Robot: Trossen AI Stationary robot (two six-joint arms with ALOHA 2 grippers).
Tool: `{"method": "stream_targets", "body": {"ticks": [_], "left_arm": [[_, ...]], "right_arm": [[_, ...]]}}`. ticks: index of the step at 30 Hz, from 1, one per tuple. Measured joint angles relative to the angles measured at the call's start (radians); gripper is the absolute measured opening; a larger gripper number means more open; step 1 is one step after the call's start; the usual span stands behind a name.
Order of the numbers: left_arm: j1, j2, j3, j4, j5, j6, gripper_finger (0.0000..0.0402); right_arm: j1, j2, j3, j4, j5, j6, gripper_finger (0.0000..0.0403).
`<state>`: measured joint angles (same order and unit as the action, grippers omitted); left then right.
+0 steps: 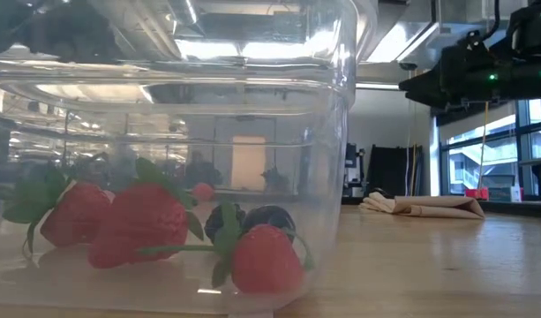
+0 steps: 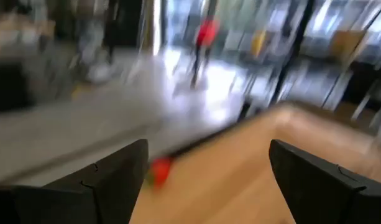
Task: Pick and placing Produce into tupperware
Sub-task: Put the yellow lemon into the transparent bin
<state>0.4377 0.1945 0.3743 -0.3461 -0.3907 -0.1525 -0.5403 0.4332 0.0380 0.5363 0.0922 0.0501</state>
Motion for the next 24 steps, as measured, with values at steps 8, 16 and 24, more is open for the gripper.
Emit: {"method": "stream_targets", "body": {"ticks": [8, 16, 24], "left_arm": [[0.013, 0.378, 0.334, -0.492, 0.002, -0.177, 0.0322], [0.099, 0.682, 0.498, -0.653, 0.132, -0.286, 0.0322], [0.13, 0.778, 0.531, -0.635, 0.166, -0.228, 0.0322]], "right_arm": [[-0.001, 0.0, 0.0, -0.001, 0.0, 0.046, 0.0243], [-0.001, 0.0, 0.0, -0.001, 0.0, 0.051, 0.0243], [-0.001, 0.0, 0.0, -0.001, 0.0, 0.053, 0.0243]]}}
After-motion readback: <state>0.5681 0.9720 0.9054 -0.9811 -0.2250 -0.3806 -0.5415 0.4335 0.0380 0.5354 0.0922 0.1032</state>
